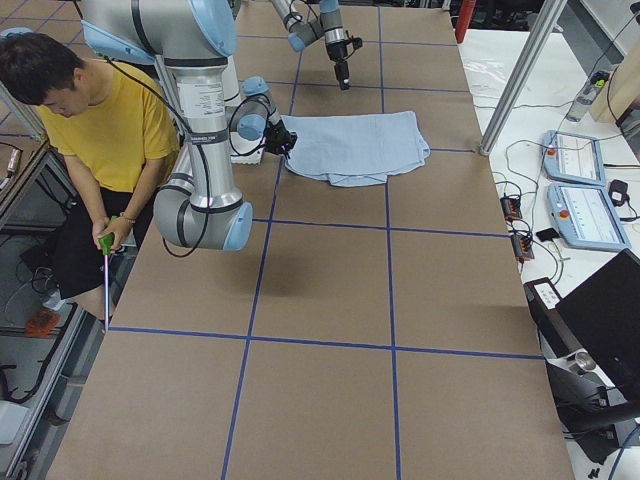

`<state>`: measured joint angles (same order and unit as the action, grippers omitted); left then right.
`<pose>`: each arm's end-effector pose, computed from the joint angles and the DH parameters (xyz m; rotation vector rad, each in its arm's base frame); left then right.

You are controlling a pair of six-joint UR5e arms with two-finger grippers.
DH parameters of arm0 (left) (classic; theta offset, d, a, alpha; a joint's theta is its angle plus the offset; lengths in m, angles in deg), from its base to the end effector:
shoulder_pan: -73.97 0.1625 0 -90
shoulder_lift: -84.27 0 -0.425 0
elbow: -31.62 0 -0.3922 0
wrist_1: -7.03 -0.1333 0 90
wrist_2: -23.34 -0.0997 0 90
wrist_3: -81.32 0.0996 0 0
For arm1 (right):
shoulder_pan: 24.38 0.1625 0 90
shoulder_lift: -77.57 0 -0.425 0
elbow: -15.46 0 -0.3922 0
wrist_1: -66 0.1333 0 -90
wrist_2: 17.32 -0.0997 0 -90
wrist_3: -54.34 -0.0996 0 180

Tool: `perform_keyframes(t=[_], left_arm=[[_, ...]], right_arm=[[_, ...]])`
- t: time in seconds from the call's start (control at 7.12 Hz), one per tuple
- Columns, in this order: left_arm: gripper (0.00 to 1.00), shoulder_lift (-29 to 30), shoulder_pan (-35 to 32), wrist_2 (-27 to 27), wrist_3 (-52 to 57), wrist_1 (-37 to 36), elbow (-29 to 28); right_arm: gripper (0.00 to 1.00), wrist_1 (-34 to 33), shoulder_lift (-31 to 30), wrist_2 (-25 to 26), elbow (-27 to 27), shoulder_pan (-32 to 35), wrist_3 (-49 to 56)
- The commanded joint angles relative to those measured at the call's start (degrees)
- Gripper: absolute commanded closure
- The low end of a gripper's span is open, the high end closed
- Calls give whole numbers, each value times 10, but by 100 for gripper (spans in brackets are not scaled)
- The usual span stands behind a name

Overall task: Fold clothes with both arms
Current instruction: 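Move the left gripper to the other near corner of the shirt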

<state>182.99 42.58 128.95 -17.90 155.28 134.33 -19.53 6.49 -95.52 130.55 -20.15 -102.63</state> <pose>0.4070 -0.3731 0.3584 0.0432 1.4084 -0.3995 -0.5461 -0.1945 0.2820 -0.2938 -0.8810 1.2463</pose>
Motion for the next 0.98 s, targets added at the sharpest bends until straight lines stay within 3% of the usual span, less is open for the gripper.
perform_keyframes(t=[0.0, 0.14, 0.28, 0.42, 0.84], left_arm=[[23, -24, 123, -88, -133, -129, 109], [20, -22, 163, -101, -173, -176, 134], [20, -11, 232, -142, -209, -182, 129], [20, 11, 260, -159, -210, -206, 119], [23, 37, 263, -164, -208, -234, 106]], right_arm=[[100, 0, -1, 0, 0, -1, 0], [100, -1, 0, 1, 0, -3, 0], [100, 0, -1, 1, 0, -4, 0], [100, -1, -2, 1, 0, -4, 0], [100, -1, -4, 1, 0, -4, 0]])
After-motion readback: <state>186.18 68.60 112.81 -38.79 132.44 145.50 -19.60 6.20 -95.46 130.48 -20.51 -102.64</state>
